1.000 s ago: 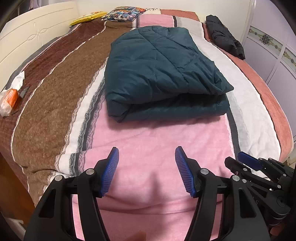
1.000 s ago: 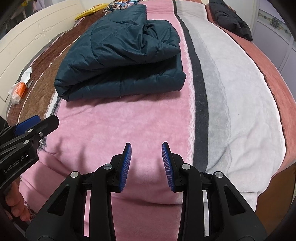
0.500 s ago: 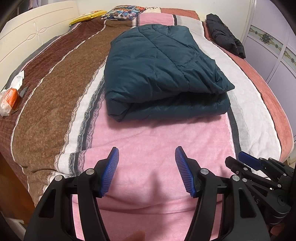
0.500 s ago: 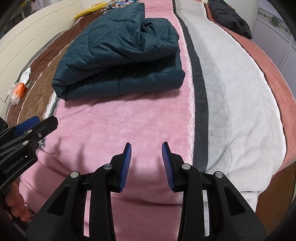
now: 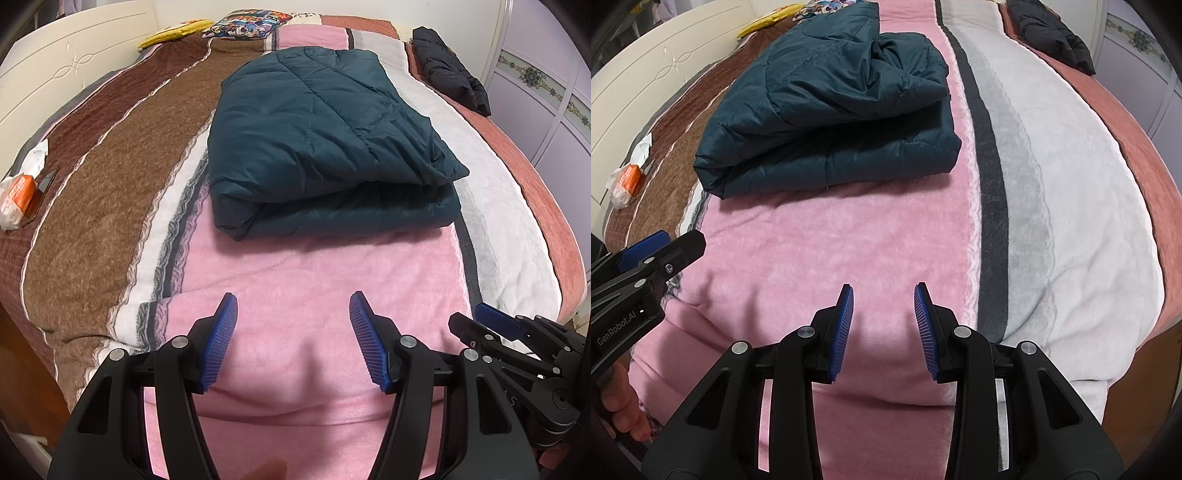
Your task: Fold large clothes
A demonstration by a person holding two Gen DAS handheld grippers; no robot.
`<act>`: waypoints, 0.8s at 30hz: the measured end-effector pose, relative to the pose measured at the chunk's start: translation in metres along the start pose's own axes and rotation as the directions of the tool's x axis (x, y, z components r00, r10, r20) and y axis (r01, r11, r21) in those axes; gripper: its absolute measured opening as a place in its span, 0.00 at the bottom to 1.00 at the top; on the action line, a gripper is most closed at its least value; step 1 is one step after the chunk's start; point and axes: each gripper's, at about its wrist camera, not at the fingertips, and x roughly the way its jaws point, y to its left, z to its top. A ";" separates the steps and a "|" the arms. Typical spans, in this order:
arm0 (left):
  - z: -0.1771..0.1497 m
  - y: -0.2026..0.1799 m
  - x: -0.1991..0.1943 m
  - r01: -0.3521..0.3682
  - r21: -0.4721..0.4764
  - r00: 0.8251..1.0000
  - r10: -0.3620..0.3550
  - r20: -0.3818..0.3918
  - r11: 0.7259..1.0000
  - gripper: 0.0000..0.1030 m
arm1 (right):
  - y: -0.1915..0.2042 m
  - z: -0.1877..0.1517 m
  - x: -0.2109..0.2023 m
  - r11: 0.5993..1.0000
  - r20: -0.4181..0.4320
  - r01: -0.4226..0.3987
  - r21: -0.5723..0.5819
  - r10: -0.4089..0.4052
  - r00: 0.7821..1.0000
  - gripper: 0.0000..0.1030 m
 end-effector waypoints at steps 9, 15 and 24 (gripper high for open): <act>-0.002 0.000 0.001 0.002 -0.003 1.000 -0.002 -0.003 1.000 0.59 | 0.001 -0.002 0.001 1.000 -0.004 0.000 0.004 0.000 1.000 0.34; -0.003 0.000 0.003 0.003 -0.008 1.000 -0.003 -0.008 1.000 0.59 | 0.001 -0.002 0.001 1.000 -0.005 0.000 0.004 0.000 1.000 0.34; -0.003 0.001 0.003 0.003 -0.008 1.000 -0.003 -0.010 1.000 0.59 | 0.000 -0.002 0.003 1.000 -0.009 -0.004 0.005 0.004 1.000 0.34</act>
